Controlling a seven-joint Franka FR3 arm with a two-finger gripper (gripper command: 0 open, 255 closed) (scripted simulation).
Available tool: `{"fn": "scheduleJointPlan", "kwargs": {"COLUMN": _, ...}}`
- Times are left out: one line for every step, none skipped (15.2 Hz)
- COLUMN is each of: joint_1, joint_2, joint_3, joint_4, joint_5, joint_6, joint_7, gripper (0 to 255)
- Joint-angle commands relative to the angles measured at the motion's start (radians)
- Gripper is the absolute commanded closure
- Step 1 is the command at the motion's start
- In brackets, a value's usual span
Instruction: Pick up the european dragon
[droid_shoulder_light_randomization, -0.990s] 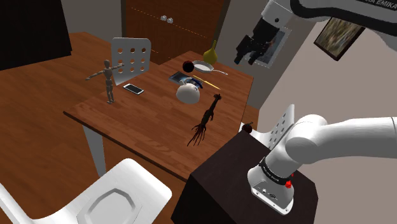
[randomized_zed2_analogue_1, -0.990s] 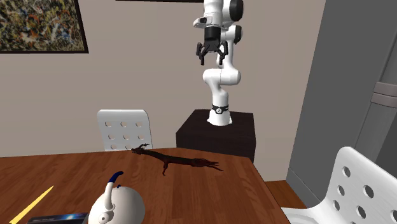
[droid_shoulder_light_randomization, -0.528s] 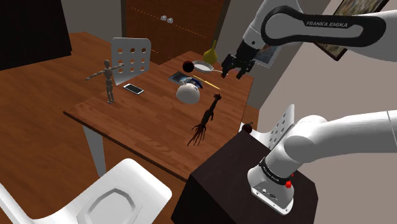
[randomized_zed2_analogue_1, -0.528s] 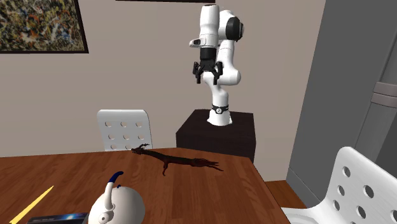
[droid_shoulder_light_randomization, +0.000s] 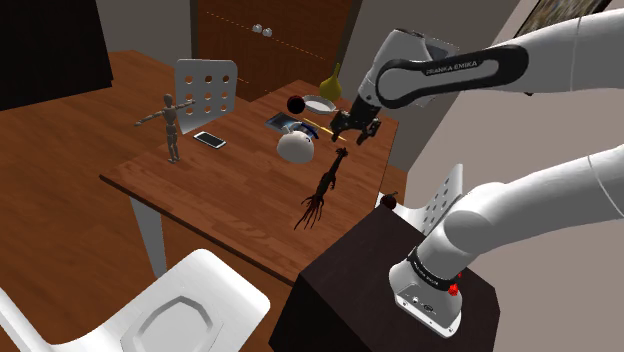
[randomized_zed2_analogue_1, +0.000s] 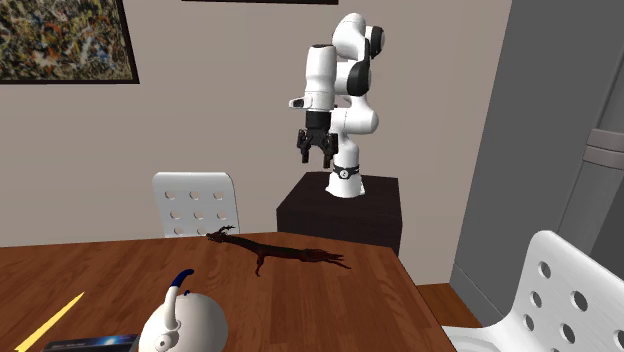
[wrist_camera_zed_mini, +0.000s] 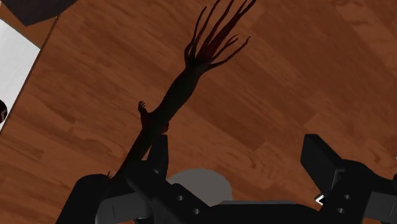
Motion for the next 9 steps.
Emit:
{"fn": "scheduleJointPlan", "kwargs": {"joint_1": -0.017, "joint_2": 0.063, "joint_3": 0.005, "joint_4": -0.014, "joint_5": -0.004, "joint_6": 0.074, "joint_7": 0.038, "gripper": 0}}
{"fn": "scheduleJointPlan", "kwargs": {"joint_1": -0.026, "joint_2": 0.098, "joint_3": 0.008, "joint_4": -0.018, "joint_5": -0.007, "joint_6": 0.111, "joint_7": 0.057, "gripper": 0}}
{"fn": "scheduleJointPlan", "kwargs": {"joint_1": -0.034, "joint_2": 0.134, "joint_3": 0.011, "joint_4": -0.021, "joint_5": -0.011, "joint_6": 0.147, "joint_7": 0.077, "gripper": 0}}
{"fn": "scheduleJointPlan", "kwargs": {"joint_1": -0.043, "joint_2": 0.172, "joint_3": 0.014, "joint_4": -0.022, "joint_5": -0.015, "joint_6": 0.184, "joint_7": 0.097, "gripper": 0}}
{"fn": "scheduleJointPlan", "kwargs": {"joint_1": -0.052, "joint_2": 0.21, "joint_3": 0.016, "joint_4": -0.022, "joint_5": -0.019, "joint_6": 0.219, "joint_7": 0.117, "gripper": 0}}
{"fn": "scheduleJointPlan", "kwargs": {"joint_1": -0.061, "joint_2": 0.25, "joint_3": 0.019, "joint_4": -0.021, "joint_5": -0.025, "joint_6": 0.255, "joint_7": 0.139, "gripper": 0}}
{"fn": "scheduleJointPlan", "kwargs": {"joint_1": -0.069, "joint_2": 0.29, "joint_3": 0.021, "joint_4": -0.018, "joint_5": -0.032, "joint_6": 0.289, "joint_7": 0.161, "gripper": 0}}
{"fn": "scheduleJointPlan", "kwargs": {"joint_1": -0.078, "joint_2": 0.331, "joint_3": 0.023, "joint_4": -0.014, "joint_5": -0.04, "joint_6": 0.323, "joint_7": 0.184, "gripper": 0}}
{"fn": "scheduleJointPlan", "kwargs": {"joint_1": -0.087, "joint_2": 0.372, "joint_3": 0.024, "joint_4": -0.008, "joint_5": -0.05, "joint_6": 0.357, "joint_7": 0.208, "gripper": 0}}
